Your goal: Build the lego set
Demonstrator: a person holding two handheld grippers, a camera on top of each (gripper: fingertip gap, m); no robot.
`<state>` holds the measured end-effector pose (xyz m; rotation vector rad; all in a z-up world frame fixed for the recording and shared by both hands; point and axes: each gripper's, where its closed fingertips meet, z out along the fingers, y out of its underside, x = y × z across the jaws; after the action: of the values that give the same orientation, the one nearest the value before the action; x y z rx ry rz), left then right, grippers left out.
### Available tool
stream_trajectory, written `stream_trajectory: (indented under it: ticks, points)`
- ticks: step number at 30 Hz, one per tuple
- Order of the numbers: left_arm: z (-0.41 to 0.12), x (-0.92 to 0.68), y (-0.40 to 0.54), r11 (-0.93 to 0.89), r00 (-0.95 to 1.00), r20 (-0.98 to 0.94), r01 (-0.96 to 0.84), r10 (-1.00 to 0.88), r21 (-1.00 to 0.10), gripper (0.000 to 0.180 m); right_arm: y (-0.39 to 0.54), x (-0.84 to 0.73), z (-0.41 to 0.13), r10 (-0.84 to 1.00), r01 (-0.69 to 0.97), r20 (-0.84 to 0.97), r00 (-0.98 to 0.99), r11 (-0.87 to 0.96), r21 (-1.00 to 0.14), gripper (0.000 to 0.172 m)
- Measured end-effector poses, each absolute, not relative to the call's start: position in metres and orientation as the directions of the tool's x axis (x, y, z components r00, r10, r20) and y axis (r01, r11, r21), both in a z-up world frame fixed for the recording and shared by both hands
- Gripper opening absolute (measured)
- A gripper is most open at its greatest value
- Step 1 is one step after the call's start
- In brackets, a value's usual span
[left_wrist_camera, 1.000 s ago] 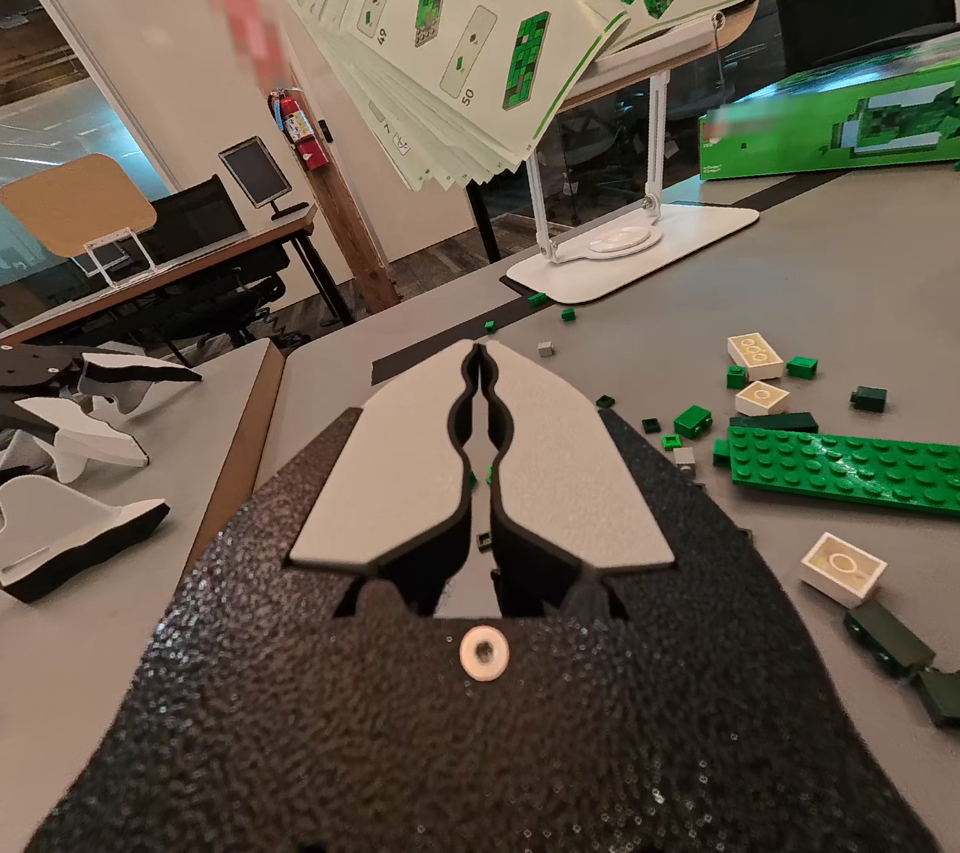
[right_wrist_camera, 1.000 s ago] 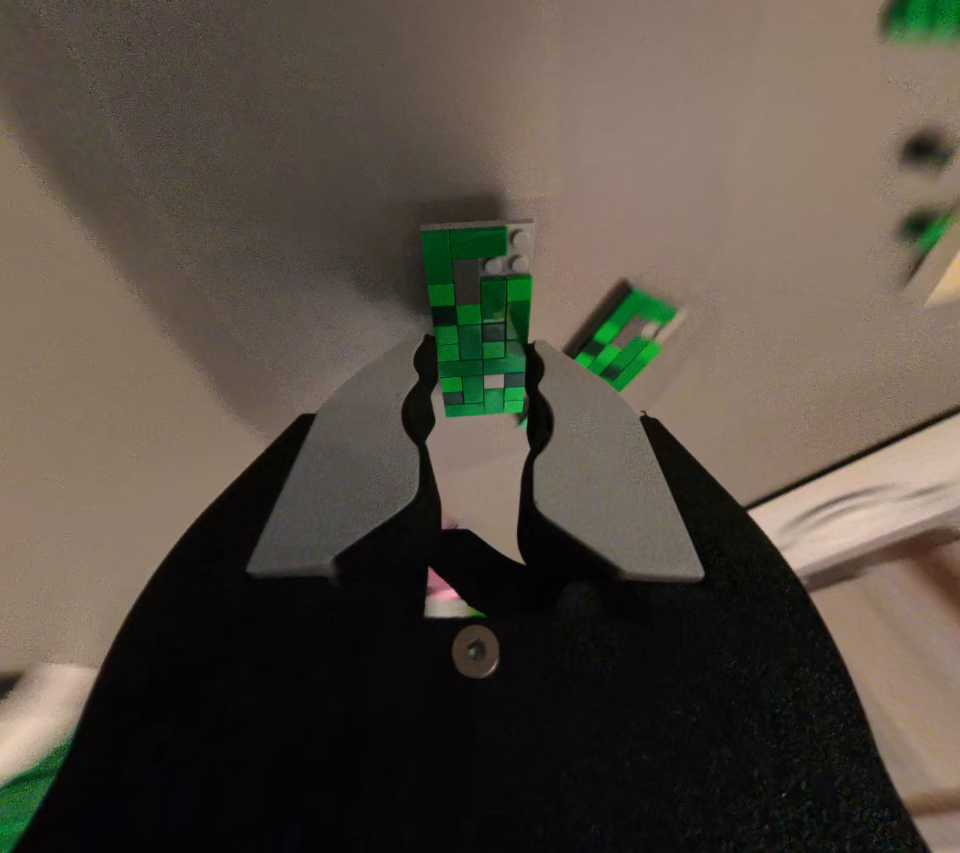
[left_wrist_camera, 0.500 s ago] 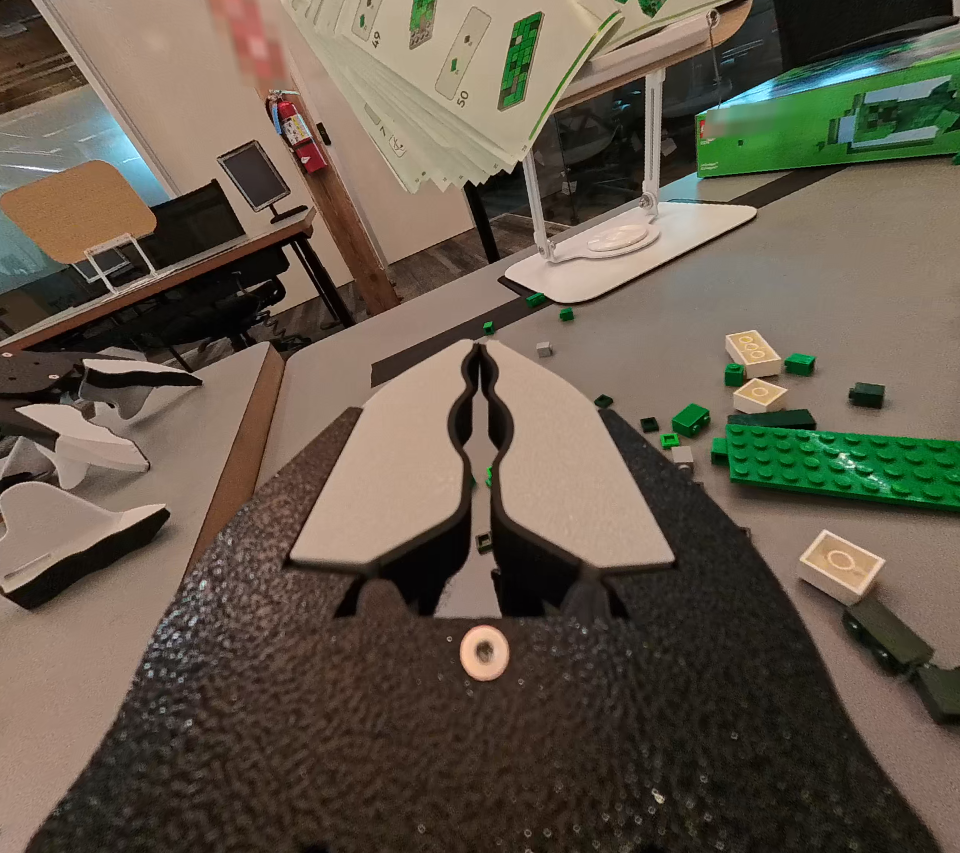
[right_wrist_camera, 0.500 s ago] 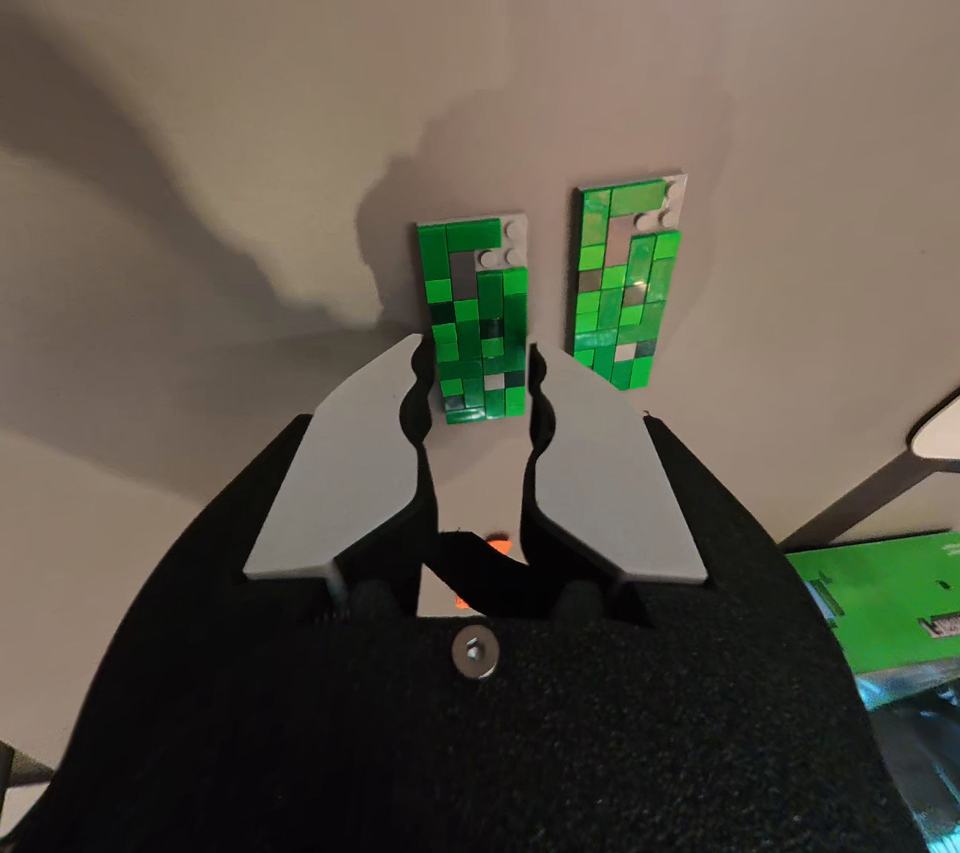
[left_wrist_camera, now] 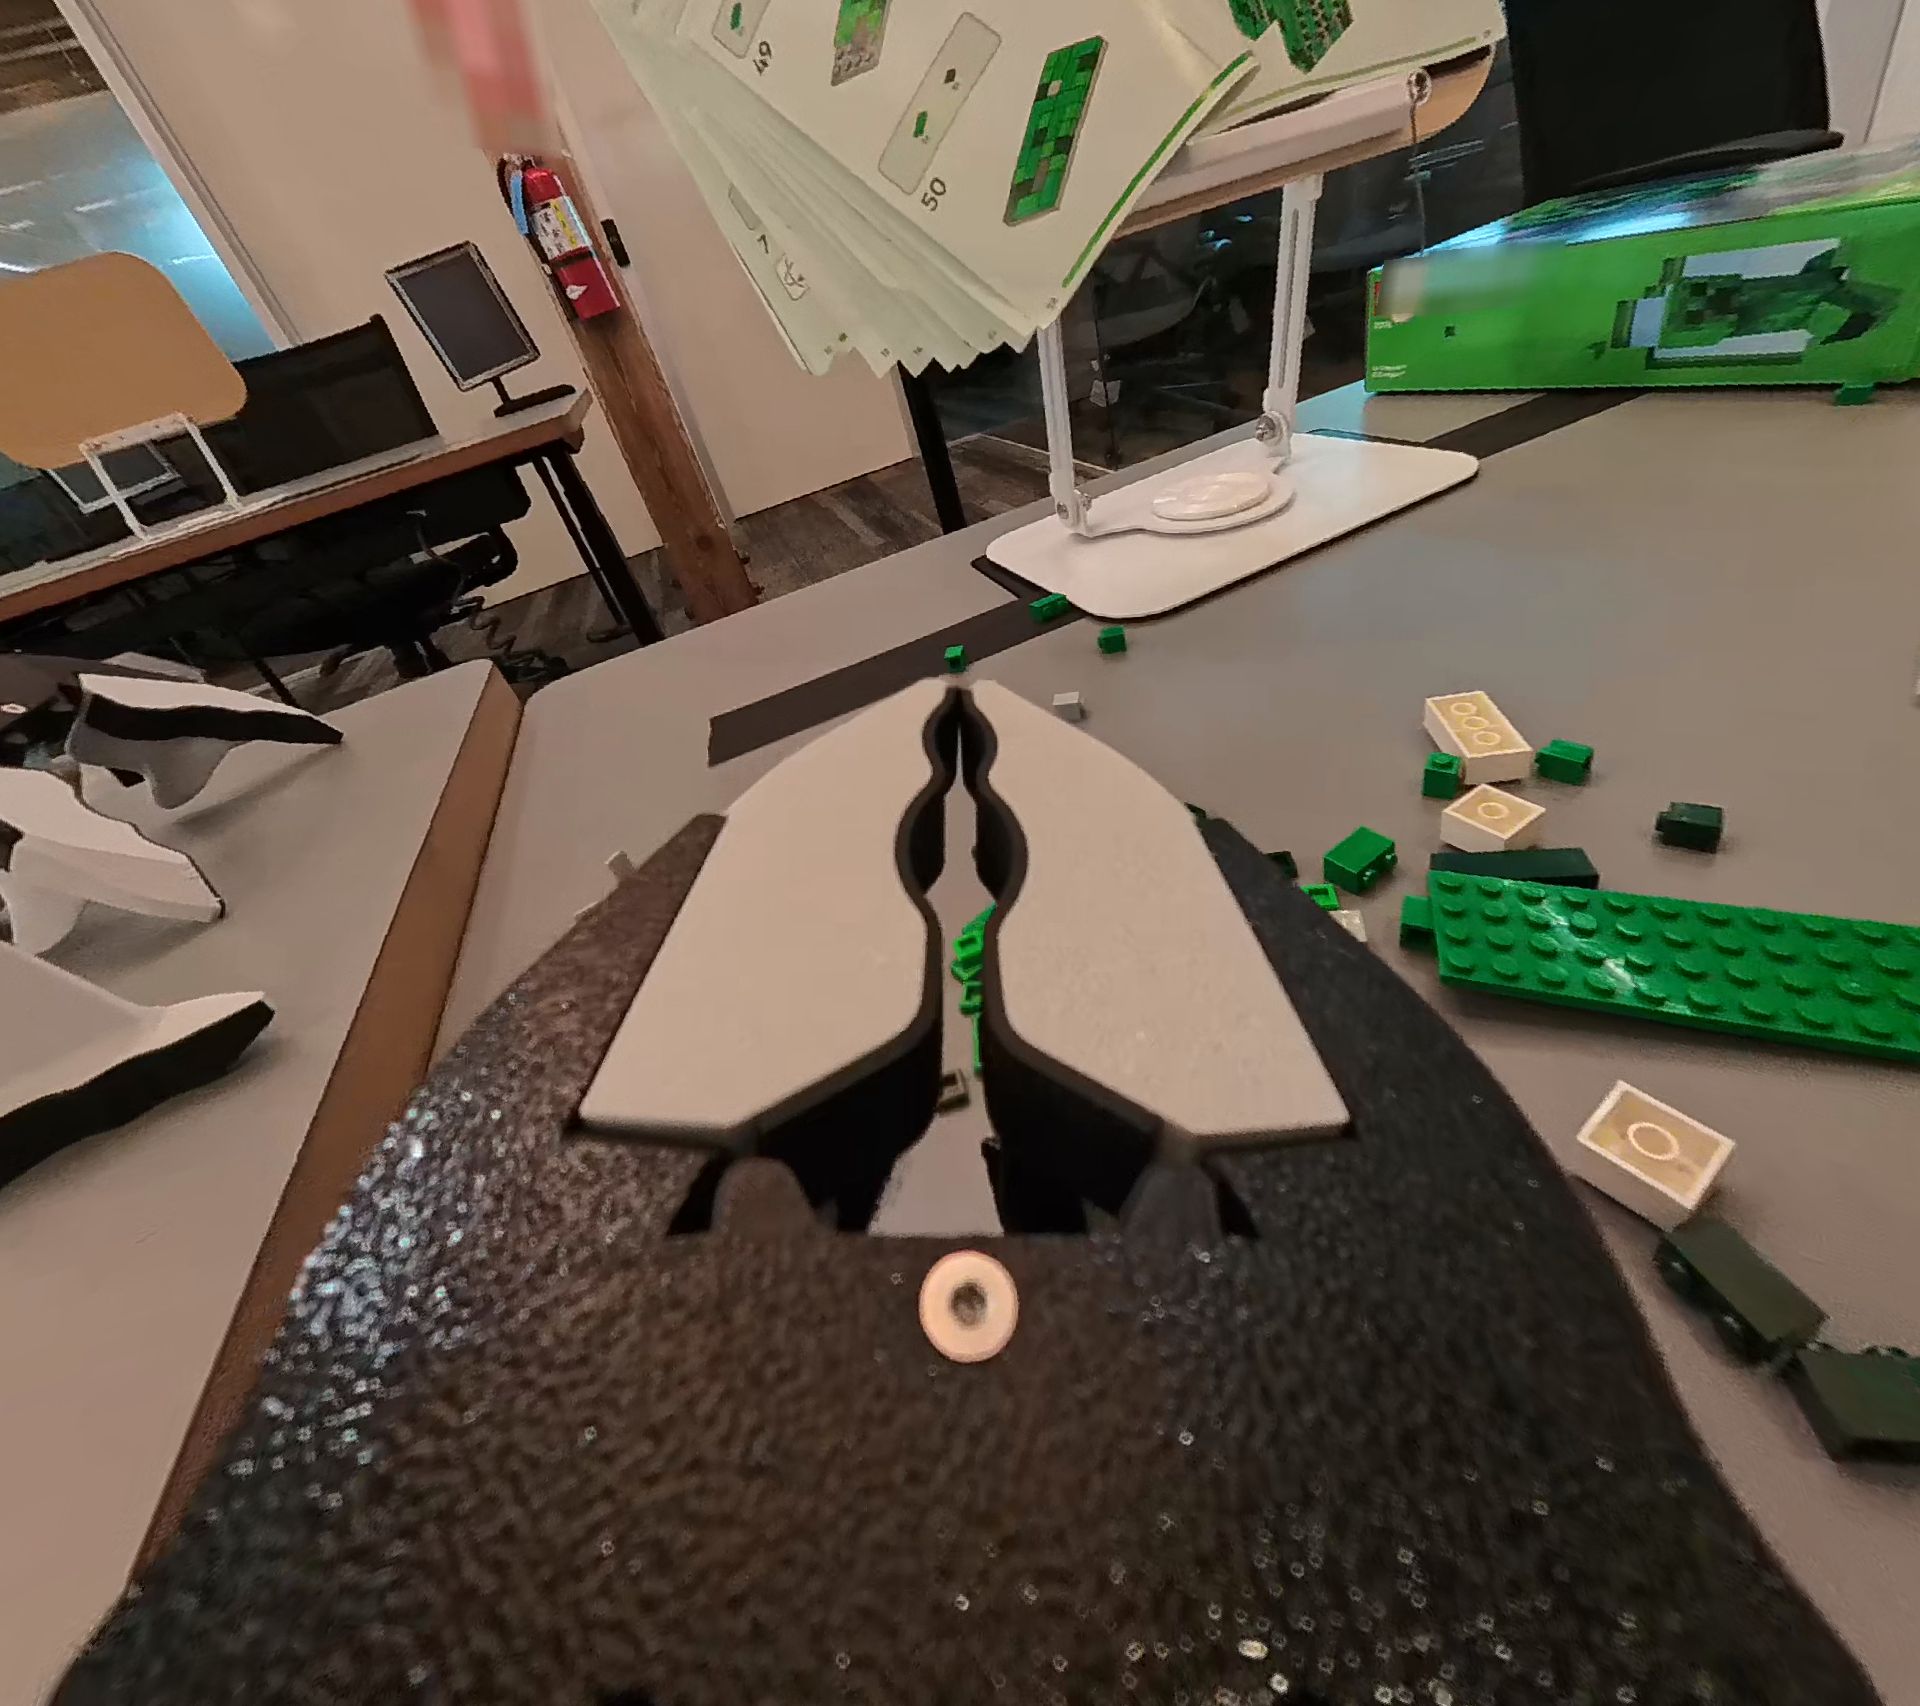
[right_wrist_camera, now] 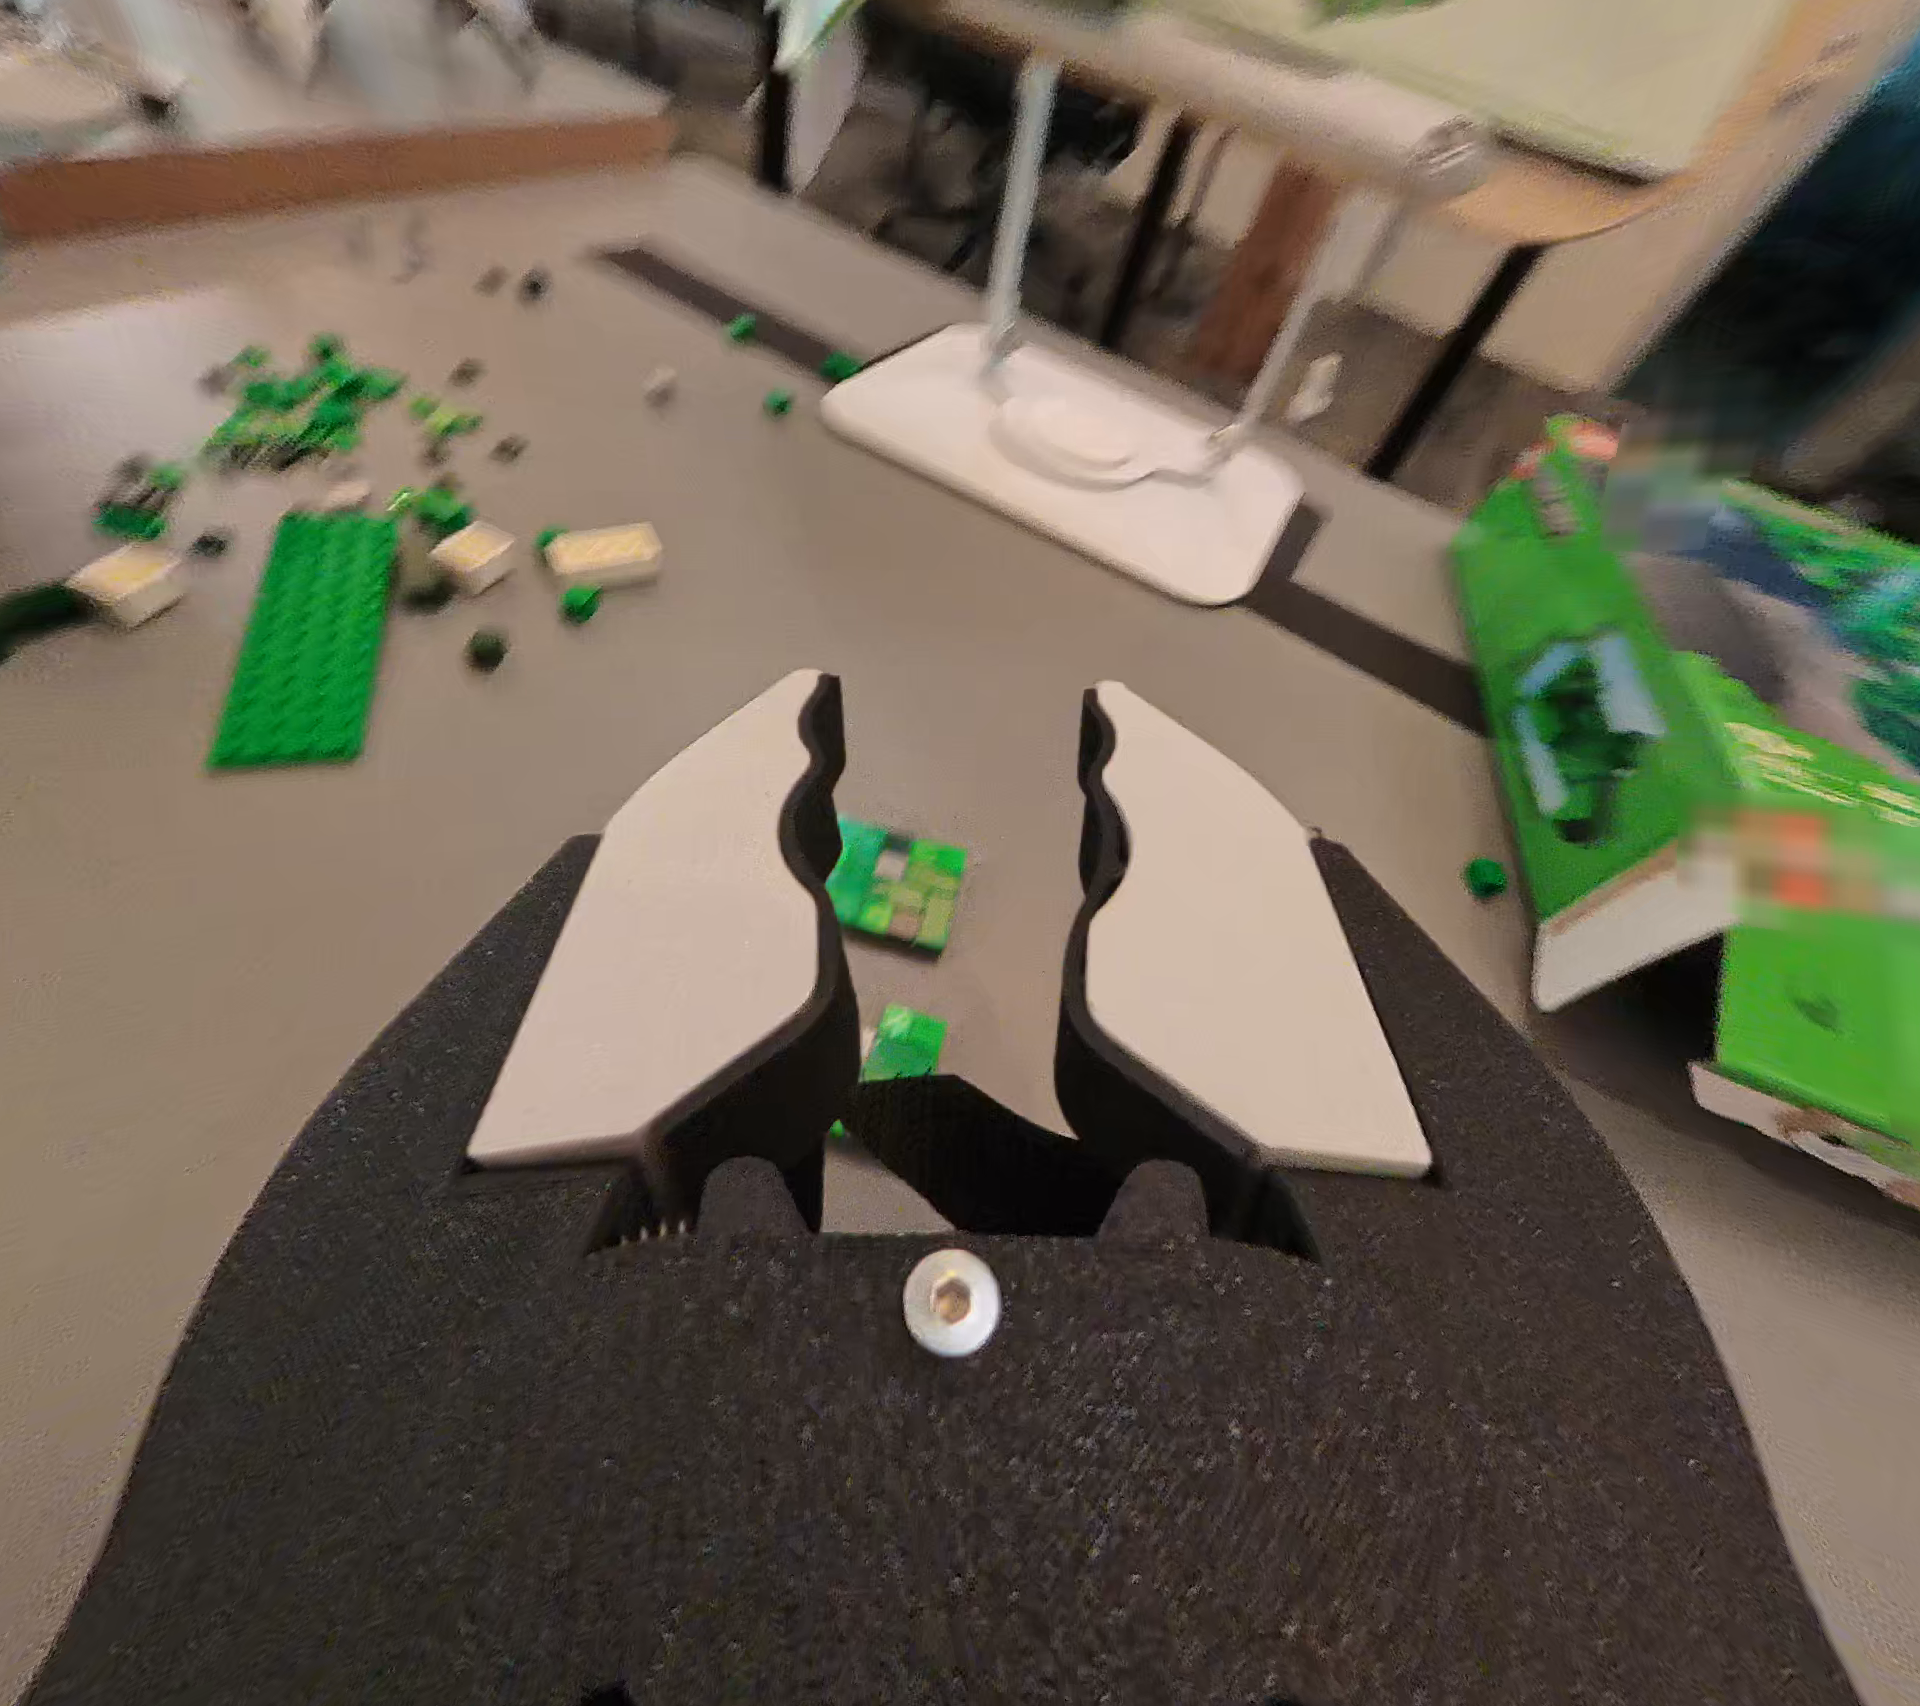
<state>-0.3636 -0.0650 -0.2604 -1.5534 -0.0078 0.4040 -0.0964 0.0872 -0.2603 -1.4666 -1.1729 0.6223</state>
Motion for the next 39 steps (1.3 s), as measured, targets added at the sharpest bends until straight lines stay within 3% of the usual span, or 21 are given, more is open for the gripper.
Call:
stream_trajectory:
  ticks: [8,20,32,35,39]
  points:
    - [-0.259,-0.365,-0.065,-0.03,0.926,-0.24,-0.242,0.292,-0.97,0.0,0.105,-0.101,-0.259,0.837,0.088,0.166,0.522,0.14,-0.986,0.031]
    - [-0.261,-0.372,-0.067,-0.038,0.931,-0.171,-0.168,0.324,-0.985,0.0,0.101,-0.104,-0.261,0.834,0.068,0.213,0.509,0.207,-0.976,0.024]
    - [-0.255,-0.378,-0.075,-0.042,0.898,-0.233,-0.235,0.374,-0.971,0.0,0.099,-0.103,-0.259,0.838,0.063,0.225,0.497,0.224,-0.973,0.023]
    - [-0.252,-0.394,-0.087,-0.064,0.865,-0.248,-0.245,0.436,-0.967,0.0,0.074,-0.112,-0.259,0.86,0.126,0.327,0.391,0.302,-0.945,0.019]
    - [-0.253,-0.414,-0.105,-0.075,0.84,-0.242,-0.236,0.486,-0.969,0.0,0.003,-0.162,-0.269,0.945,0.24,0.328,0.004,0.318,-0.917,0.015]
